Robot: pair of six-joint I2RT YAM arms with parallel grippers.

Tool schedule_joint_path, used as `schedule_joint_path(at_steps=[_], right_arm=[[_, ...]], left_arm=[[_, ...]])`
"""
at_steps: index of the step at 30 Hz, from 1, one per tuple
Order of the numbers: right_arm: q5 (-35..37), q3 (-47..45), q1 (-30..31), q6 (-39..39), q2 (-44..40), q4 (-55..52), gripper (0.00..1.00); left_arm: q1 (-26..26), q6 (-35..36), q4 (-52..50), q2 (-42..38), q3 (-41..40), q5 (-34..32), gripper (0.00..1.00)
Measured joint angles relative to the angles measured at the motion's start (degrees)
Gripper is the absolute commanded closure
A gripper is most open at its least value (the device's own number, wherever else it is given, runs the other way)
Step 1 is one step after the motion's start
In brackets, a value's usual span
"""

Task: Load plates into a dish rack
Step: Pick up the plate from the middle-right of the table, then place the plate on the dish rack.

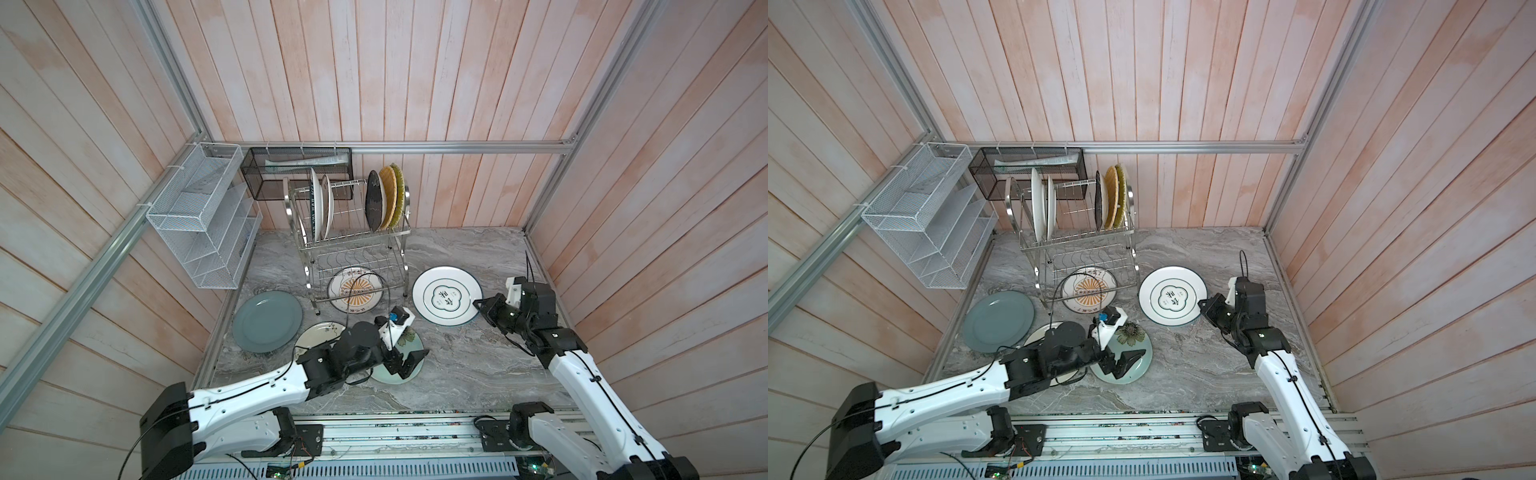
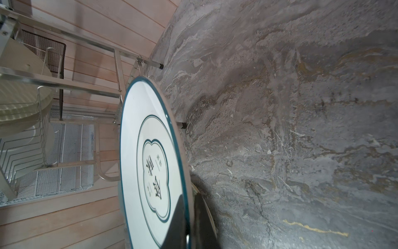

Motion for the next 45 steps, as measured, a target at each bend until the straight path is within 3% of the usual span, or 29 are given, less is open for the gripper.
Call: schedule_joint_path(at_steps=[7, 15, 25, 32, 35, 40, 43, 45], right_arm=[[3.41, 0.13, 4.42, 3.17, 0.04, -1.88, 1.0], [5.22, 0.13, 5.99, 5.49, -1.49, -2.14, 1.0], [5.88, 0.13, 6.45, 6.19, -2.99, -3.67, 1.0], [6.08, 0.11, 6.47, 6.38, -4.26, -4.37, 1.0], [6.56, 0.07, 6.49, 7.56, -4.57, -3.65, 1.0], [7.08, -0.74, 6.51, 7.65, -4.55, -4.92, 1.0], [7.04, -0.74, 6.54, 7.78, -4.57, -4.79, 0.81], [6.43, -0.87, 6.56, 7.93, -4.76, -4.0, 0.62]], left_arm=[[-9.68, 21.46, 2.56, 16.65, 11.89, -14.64, 0.07], [-10.45, 36.13, 2.51, 24.48, 16.76, -20.85, 0.4], [-9.99, 41.0, 2.4, 31.85, 22.67, -25.81, 0.55], [-8.94, 40.92, 1.64, 34.49, 25.99, -28.37, 0.79], [-8.94, 42.1, 0.72, 35.78, 27.26, -29.44, 1.0], [-10.21, 43.17, -0.87, 36.89, 28.0, -31.01, 1.0], [-10.25, 42.93, -0.96, 36.7, 28.0, -30.99, 1.0], [-10.16, 41.29, -0.98, 35.85, 27.39, -30.32, 1.0]])
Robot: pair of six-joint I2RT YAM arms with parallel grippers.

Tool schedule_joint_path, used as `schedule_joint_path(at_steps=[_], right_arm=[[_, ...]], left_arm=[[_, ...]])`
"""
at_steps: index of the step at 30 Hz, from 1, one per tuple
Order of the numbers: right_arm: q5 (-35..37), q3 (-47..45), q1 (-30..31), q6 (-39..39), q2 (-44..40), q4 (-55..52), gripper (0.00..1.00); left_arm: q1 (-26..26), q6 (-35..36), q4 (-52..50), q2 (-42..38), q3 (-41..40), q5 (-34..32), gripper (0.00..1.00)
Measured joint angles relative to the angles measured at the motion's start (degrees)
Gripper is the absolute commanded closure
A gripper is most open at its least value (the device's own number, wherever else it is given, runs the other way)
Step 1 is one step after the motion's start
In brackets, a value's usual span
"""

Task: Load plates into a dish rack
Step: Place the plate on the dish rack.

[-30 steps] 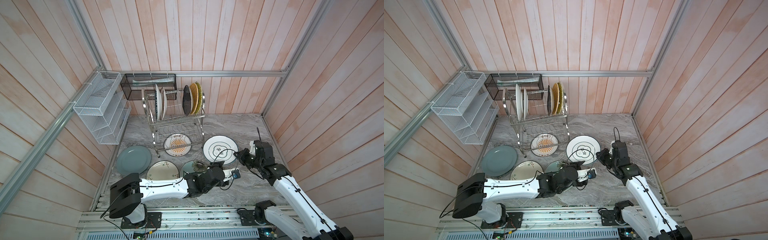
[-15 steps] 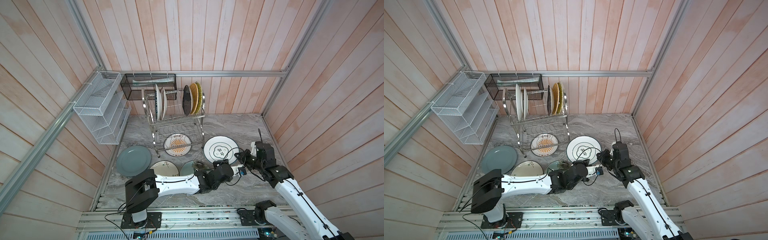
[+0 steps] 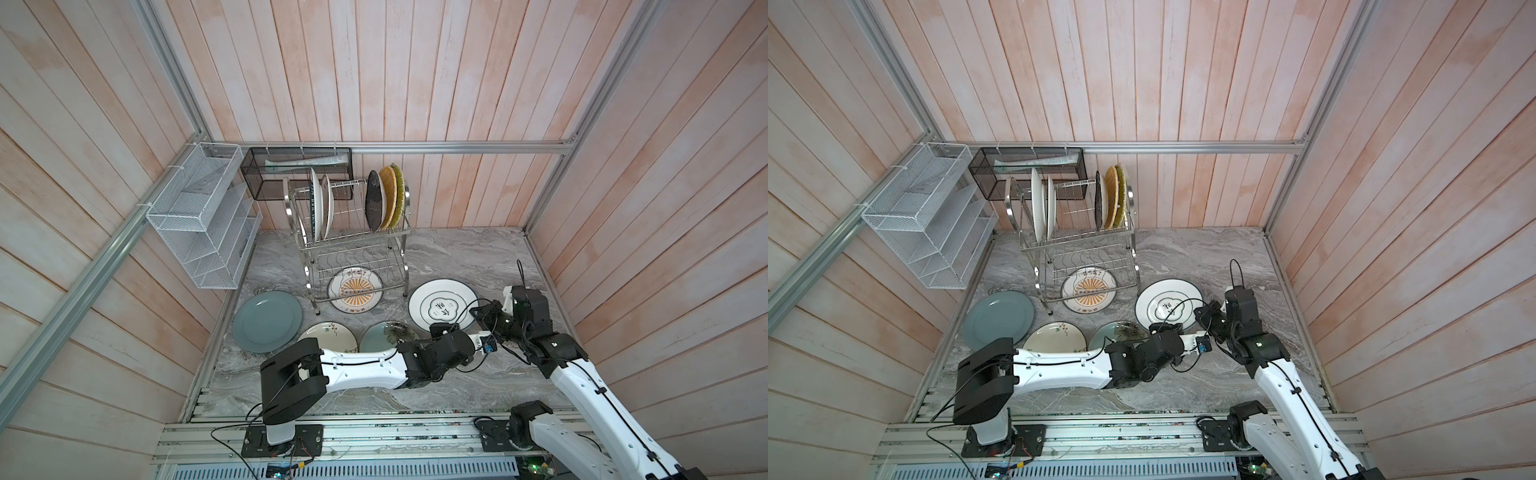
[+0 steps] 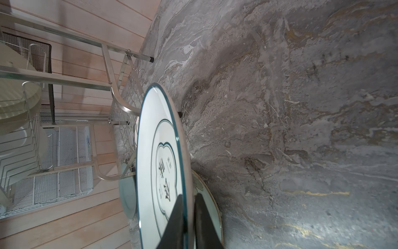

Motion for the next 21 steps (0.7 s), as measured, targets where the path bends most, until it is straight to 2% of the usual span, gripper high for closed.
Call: schedule_joint_path(at_steps=[3, 6, 13, 21], right_arm=[[-0.87, -0.13, 0.04, -0.26, -0.37, 1.68, 0.38], [-1.75, -0.17, 0.04, -0.92, 0.28, 3.61, 0.25], [-2.8, 0.74, 0.04, -3.41, 6.78, 7.32, 0.14], [-3.93, 3.85, -1.09, -9.22, 13.03, 14.34, 0.02]], left_arm=[[0.39, -1.75, -0.28, -2.89, -2.29, 1.33, 1.0], [0.63, -3.26, -0.44, -6.38, -4.92, 2.6, 1.0], [0.59, -7.69, -2.38, -13.46, -10.21, 6.1, 1.0], [0.5, -16.02, -9.2, -26.91, -16.46, 13.25, 1.0]])
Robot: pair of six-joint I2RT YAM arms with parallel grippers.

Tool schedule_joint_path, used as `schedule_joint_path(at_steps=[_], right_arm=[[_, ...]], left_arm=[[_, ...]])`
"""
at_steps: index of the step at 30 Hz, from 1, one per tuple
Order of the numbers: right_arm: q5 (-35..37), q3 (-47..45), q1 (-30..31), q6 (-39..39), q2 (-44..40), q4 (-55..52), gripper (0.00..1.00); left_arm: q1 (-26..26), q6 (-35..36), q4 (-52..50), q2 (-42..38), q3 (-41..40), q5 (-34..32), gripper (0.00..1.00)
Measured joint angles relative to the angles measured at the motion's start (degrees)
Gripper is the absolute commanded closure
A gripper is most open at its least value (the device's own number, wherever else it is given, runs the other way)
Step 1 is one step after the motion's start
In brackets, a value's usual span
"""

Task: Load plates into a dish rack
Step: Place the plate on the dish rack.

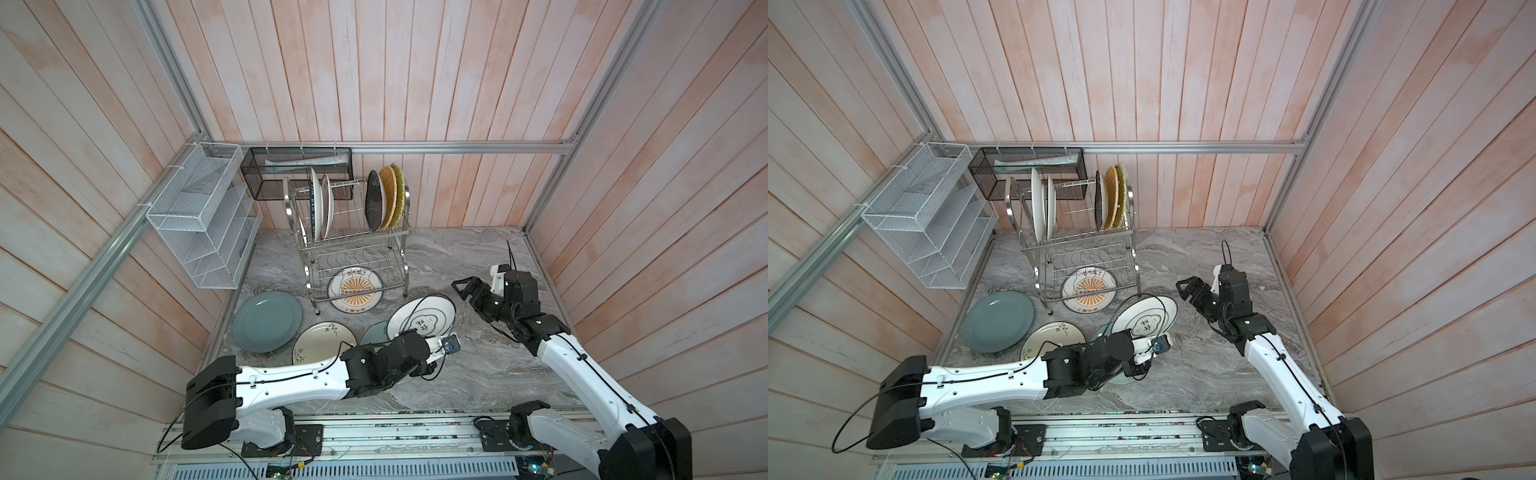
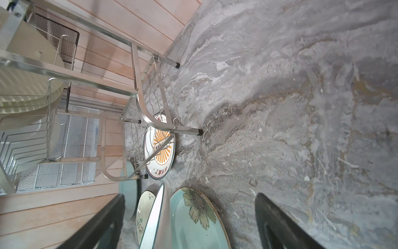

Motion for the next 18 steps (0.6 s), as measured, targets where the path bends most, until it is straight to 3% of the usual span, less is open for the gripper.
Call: schedule_joint_path(at_steps=[10, 14, 18], right_arm=[[-9.97, -7.48, -3.5, -4.28, 0.59, 17.66, 0.02], [-16.22, -11.15, -2.73, -5.22, 0.57, 27.67, 0.02], [-18.25, -13.77, 1.05, -6.88, -1.18, 34.53, 0.02]], left_arm=[[-0.11, -13.55, -7.39, -18.84, -0.68, 4.96, 1.0], [-0.22, -18.69, -5.42, -25.46, 0.09, 1.62, 1.0], [-0.2, -21.62, -3.28, -24.96, 5.9, -4.55, 1.0]])
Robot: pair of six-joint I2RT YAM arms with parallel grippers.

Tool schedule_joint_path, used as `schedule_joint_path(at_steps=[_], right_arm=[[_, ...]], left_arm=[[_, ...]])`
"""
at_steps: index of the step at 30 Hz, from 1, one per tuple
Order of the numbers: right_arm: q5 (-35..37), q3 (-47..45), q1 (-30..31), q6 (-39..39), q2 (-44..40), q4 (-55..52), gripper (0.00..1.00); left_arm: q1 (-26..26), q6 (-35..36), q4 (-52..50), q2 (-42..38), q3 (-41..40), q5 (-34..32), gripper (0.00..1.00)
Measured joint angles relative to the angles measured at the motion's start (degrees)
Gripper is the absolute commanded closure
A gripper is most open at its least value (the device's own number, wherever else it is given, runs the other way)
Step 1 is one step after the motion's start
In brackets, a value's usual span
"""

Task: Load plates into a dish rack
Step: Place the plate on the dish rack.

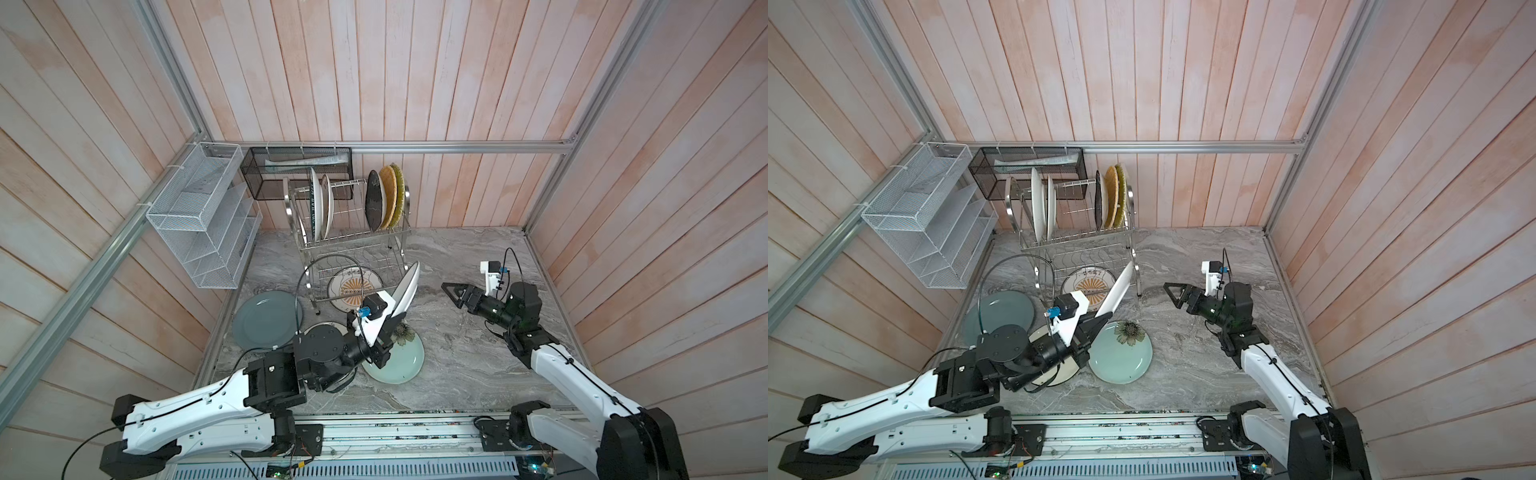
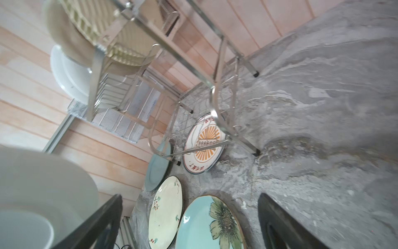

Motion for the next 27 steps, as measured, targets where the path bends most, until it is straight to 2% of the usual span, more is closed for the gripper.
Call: schedule_joint_path(at_steps=[5, 10, 13, 18, 27], right_arm=[[0.7, -3.04, 6.99, -3.54, -4.46, 4.79, 0.02], [5.2, -3.48, 14.86, -9.75, -7.91, 6.43, 0.02], [8.15, -4.66, 18.03, -13.29, -7.98, 7.85, 0.02], [10.8, -6.47, 18.4, -15.69, -4.92, 9.03, 0.02], [11.52, -9.53, 19.56, -17.11, -7.91, 13.16, 0.02]], left_arm=[[1.49, -0.2, 5.31, 5.77, 10.51, -7.8, 1.0], [9.07, -1.84, 6.29, 14.08, 23.5, -9.88, 1.0], [14.8, -3.39, 5.07, 19.15, 31.01, -8.92, 1.0], [23.52, -5.64, 1.51, 27.58, 42.86, -4.9, 1.0], [34.16, -10.8, -5.9, 38.6, 54.75, 4.0, 1.0]])
